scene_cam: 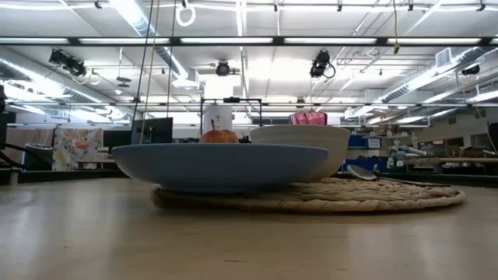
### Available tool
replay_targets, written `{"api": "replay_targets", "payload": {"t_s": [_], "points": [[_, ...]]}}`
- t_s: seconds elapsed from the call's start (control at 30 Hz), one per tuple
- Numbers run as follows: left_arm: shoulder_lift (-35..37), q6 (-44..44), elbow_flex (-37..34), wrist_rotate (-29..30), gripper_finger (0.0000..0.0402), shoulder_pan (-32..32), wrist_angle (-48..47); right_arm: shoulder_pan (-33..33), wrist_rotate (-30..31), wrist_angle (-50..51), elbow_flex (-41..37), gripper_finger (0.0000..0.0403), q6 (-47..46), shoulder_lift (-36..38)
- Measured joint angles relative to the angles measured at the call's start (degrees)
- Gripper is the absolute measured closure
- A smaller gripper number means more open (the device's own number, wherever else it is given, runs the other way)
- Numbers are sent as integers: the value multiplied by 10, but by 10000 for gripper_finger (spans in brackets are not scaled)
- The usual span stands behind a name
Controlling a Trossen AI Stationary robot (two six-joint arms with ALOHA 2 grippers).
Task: Arrange a breakfast setting
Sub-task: Pour the brown cereal from the orange cereal box into the white bowl
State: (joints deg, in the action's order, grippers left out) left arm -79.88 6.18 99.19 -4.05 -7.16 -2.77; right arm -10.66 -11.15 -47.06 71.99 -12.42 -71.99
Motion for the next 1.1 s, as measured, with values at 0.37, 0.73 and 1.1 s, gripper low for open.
{"api": "replay_targets", "payload": {"t_s": [0.37, 0.73, 1.1], "points": [[89, 8, 1, 2, 84, 0, -252, -9, 10, -22, -84, 113, -1, 48], [121, 52, 1, 33, 84, -2, -401, -30, 2, -18, -316, 113, -63, 227], [120, 90, 1, 106, 84, -2, -423, -60, -70, 22, -501, 113, -175, 417]]}}
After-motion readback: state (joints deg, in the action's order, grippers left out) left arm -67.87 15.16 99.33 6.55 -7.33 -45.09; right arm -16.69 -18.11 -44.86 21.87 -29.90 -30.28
